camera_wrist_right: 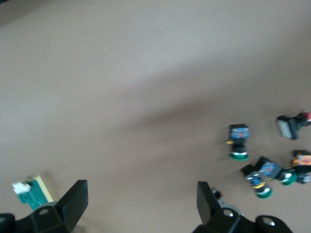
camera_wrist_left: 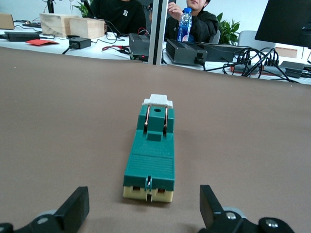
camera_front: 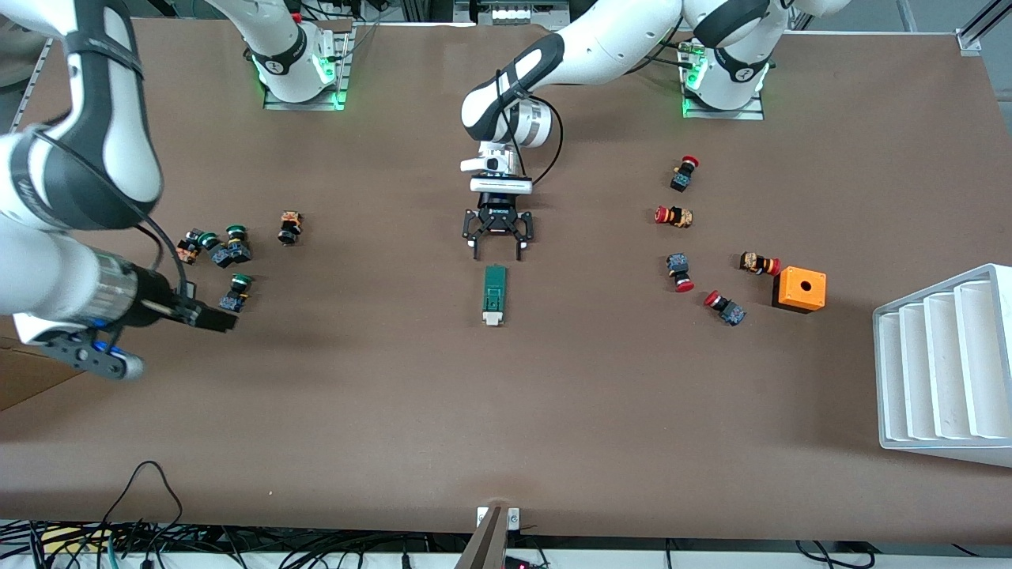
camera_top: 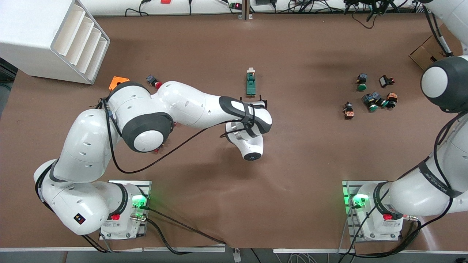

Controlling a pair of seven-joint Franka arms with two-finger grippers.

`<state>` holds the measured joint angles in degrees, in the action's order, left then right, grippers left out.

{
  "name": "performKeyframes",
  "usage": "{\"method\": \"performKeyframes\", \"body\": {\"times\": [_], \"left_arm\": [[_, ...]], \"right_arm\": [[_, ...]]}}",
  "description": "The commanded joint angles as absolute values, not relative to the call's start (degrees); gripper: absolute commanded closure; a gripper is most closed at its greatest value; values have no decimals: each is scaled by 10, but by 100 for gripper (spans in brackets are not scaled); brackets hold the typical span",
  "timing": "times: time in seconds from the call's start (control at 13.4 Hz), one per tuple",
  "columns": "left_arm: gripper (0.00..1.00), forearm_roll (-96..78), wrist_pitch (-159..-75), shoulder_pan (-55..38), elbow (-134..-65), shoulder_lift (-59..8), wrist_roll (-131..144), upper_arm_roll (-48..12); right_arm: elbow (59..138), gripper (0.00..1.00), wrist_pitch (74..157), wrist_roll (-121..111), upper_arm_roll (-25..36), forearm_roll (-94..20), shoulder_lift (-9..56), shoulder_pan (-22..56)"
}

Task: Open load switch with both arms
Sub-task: 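Reach the right gripper toward the white lever of the switch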

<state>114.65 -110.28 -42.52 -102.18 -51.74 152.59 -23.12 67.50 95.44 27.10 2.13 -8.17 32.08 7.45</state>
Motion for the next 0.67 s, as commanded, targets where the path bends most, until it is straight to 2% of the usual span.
{"method": "performKeyframes", "body": {"times": [0.0, 0.15, 0.6], "left_arm": [[6, 1175, -1098, -430, -1009, -533, 1556, -223], [14, 1176, -1098, -430, -1008, -533, 1557, -221], [40, 1175, -1099, -431, -999, -537, 1556, -221]], "right_arm": [[620, 1, 973, 375, -5, -91, 368, 77], [620, 2, 997, 430, -25, -91, 380, 78], [607, 2, 1046, 646, -28, -117, 444, 126]]}}
